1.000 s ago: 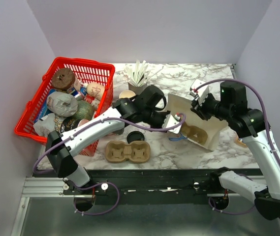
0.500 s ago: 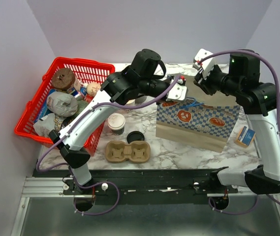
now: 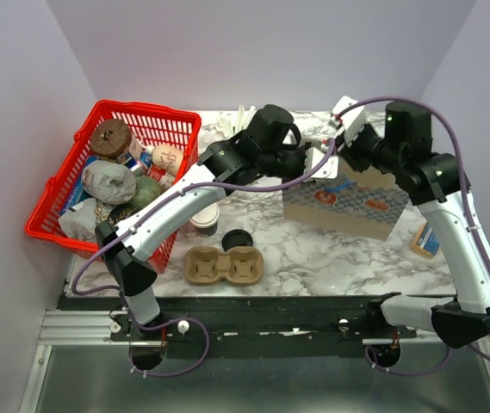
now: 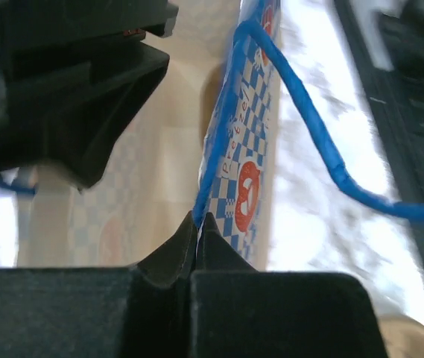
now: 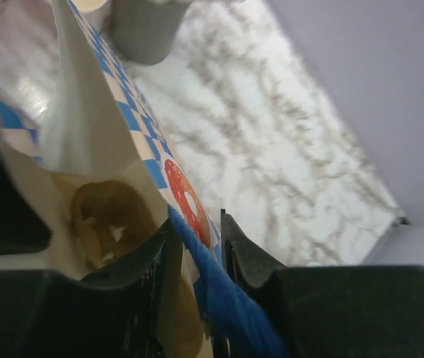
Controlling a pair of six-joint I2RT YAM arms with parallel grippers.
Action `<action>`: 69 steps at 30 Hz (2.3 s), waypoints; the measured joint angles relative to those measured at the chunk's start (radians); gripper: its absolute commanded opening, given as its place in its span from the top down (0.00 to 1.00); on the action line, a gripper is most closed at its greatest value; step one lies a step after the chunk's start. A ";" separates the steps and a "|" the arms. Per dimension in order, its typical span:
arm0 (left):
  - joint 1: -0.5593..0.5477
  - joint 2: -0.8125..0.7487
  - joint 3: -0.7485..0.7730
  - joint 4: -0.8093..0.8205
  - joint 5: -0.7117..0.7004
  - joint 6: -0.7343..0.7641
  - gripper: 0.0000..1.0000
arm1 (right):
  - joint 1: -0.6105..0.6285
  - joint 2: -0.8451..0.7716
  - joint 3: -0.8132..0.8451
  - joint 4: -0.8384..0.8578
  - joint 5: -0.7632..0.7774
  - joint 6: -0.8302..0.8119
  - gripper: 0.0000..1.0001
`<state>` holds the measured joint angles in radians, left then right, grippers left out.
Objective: Pack the takeout coffee
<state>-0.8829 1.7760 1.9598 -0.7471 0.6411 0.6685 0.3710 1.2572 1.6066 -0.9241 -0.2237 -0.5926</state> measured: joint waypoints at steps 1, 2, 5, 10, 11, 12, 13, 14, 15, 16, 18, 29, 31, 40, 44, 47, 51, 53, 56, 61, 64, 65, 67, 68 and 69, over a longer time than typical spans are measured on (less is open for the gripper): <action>-0.005 -0.039 -0.037 0.068 -0.041 -0.007 1.00 | -0.007 -0.007 0.008 0.045 0.021 -0.003 1.00; -0.011 -0.059 -0.029 0.100 -0.075 -0.006 1.00 | -0.014 -0.005 0.024 0.076 0.039 -0.005 1.00; -0.015 -0.029 0.114 0.063 -0.074 0.041 1.00 | -0.041 0.057 0.174 0.064 0.012 0.007 0.99; -0.043 0.019 0.248 -0.125 -0.008 0.150 1.00 | -0.061 0.050 0.140 0.104 0.006 0.016 0.99; -0.051 -0.016 0.174 -0.097 -0.011 0.142 1.00 | -0.077 0.047 0.113 0.111 0.018 0.014 1.00; -0.058 -0.067 0.052 -0.015 -0.040 0.122 1.00 | -0.106 0.075 0.113 0.099 0.016 0.016 1.00; -0.060 -0.100 -0.036 0.053 -0.075 0.109 1.00 | -0.137 0.114 0.166 0.049 -0.006 0.017 0.99; -0.058 -0.112 -0.078 0.088 -0.097 0.111 1.00 | -0.162 0.182 0.262 -0.014 -0.055 0.019 0.99; -0.047 -0.105 -0.078 0.090 -0.111 0.114 1.00 | -0.182 0.245 0.346 -0.055 -0.100 0.020 0.99; -0.021 -0.067 -0.019 0.046 -0.102 0.125 1.00 | -0.189 0.287 0.402 -0.076 -0.133 0.027 1.00; 0.015 0.016 0.131 0.002 -0.080 0.121 1.00 | -0.179 0.281 0.362 -0.042 -0.123 0.056 1.00; -0.074 -0.148 0.023 0.175 -0.211 0.035 1.00 | -0.137 0.169 0.494 -0.126 -0.212 0.142 0.99; -0.068 -0.149 0.118 0.179 -0.221 0.055 1.00 | -0.137 0.179 0.586 -0.111 -0.212 0.144 0.99; -0.059 -0.216 -0.185 0.191 -0.182 0.100 1.00 | -0.135 0.017 0.040 0.034 -0.229 0.131 0.99; -0.056 -0.212 -0.418 0.200 -0.183 0.095 1.00 | -0.135 0.070 -0.111 0.052 -0.217 0.125 1.00; -0.053 -0.205 -0.459 0.184 -0.190 0.087 1.00 | -0.135 0.082 -0.109 0.071 -0.211 0.121 0.99; -0.051 -0.207 -0.432 0.215 -0.190 0.086 1.00 | -0.135 0.078 -0.076 0.105 -0.207 0.120 1.00; -0.051 -0.207 -0.421 0.225 -0.190 0.086 1.00 | -0.135 0.079 -0.069 0.110 -0.207 0.121 0.99; -0.051 -0.207 -0.412 0.235 -0.193 0.087 1.00 | -0.135 0.080 -0.063 0.114 -0.206 0.121 0.99; -0.050 -0.207 -0.389 0.229 -0.196 0.086 1.00 | -0.135 0.082 -0.042 0.113 -0.195 0.121 1.00; -0.050 -0.207 -0.352 0.222 -0.196 0.079 1.00 | -0.135 0.082 -0.029 0.114 -0.189 0.121 1.00; -0.050 -0.207 -0.336 0.220 -0.196 0.074 1.00 | -0.135 0.082 -0.027 0.114 -0.188 0.121 1.00; -0.050 -0.207 -0.313 0.216 -0.195 0.063 0.91 | -0.135 0.082 -0.027 0.114 -0.187 0.121 0.89; -0.050 -0.207 -0.306 0.213 -0.195 0.059 0.81 | -0.135 0.082 -0.027 0.114 -0.185 0.121 0.68; -0.050 -0.207 -0.300 0.211 -0.195 0.055 0.60 | -0.135 0.082 -0.028 0.114 -0.183 0.121 0.41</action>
<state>-0.9333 1.5692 1.6596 -0.5362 0.4465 0.7231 0.2363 1.3392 1.5787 -0.8101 -0.4072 -0.4717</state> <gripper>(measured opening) 0.060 0.344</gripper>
